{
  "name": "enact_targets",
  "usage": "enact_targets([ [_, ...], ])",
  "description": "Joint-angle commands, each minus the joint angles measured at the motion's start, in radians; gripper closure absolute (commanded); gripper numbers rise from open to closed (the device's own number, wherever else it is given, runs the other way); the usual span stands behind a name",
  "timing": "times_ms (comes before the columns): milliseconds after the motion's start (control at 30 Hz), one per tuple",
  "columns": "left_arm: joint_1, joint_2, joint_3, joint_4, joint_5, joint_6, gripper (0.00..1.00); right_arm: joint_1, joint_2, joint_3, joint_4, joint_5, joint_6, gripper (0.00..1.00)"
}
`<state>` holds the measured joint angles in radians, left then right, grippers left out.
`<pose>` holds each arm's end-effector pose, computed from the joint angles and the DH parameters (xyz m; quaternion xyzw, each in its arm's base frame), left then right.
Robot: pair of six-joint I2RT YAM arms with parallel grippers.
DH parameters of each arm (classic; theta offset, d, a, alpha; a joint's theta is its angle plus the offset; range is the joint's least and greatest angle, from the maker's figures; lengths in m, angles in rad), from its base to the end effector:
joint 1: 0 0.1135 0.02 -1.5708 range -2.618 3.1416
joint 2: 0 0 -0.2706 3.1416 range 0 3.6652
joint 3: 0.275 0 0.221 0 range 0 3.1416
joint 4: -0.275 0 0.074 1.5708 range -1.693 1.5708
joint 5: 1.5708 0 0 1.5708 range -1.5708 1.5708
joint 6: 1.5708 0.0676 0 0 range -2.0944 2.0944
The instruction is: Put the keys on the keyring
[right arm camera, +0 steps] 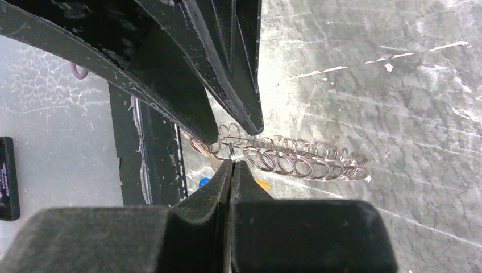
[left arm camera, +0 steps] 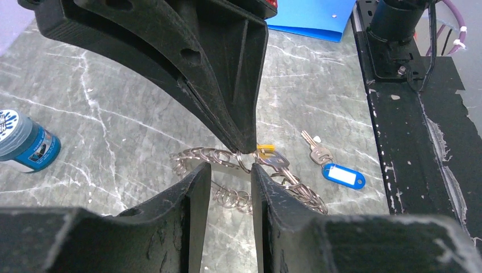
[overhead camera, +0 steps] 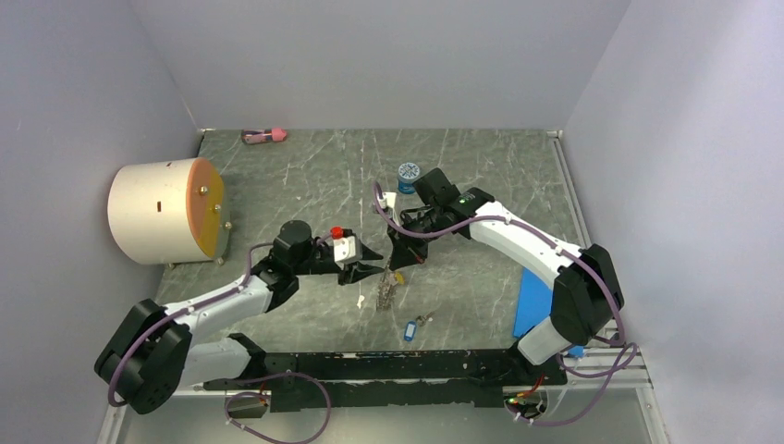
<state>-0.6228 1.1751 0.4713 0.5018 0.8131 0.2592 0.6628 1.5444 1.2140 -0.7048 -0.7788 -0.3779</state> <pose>0.1620 -0.1768 0.2471 0.5298 0.5368 -0.4063 0.5157 0.2040 0.2195 0.2668 -0.5307 0.7241 0.3971 0.1903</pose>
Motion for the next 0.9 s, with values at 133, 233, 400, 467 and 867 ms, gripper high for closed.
enact_targets([
  [133, 0.025, -0.028, -0.075, 0.253, -0.002, -0.156, 0.62, 0.001, -0.043, -0.025, 0.047, -0.012, -0.027, 1.0],
  [233, 0.071, 0.011, -0.092, 0.362, 0.054, -0.243, 0.62, -0.001, -0.047, -0.034, 0.053, -0.016, -0.028, 1.0],
  [400, 0.162, 0.107, -0.121, 0.623, 0.164, -0.455, 0.61, -0.003, -0.045, -0.036, 0.051, -0.028, -0.034, 1.0],
  [467, 0.17, 0.141, -0.126, 0.731, 0.201, -0.499, 0.61, -0.003, -0.048, -0.039, 0.057, -0.032, -0.034, 1.0],
  [867, 0.102, 0.226, -0.026, 0.6, 0.309, -0.433, 0.6, -0.002, -0.046, -0.023, 0.056, -0.053, -0.039, 1.0],
])
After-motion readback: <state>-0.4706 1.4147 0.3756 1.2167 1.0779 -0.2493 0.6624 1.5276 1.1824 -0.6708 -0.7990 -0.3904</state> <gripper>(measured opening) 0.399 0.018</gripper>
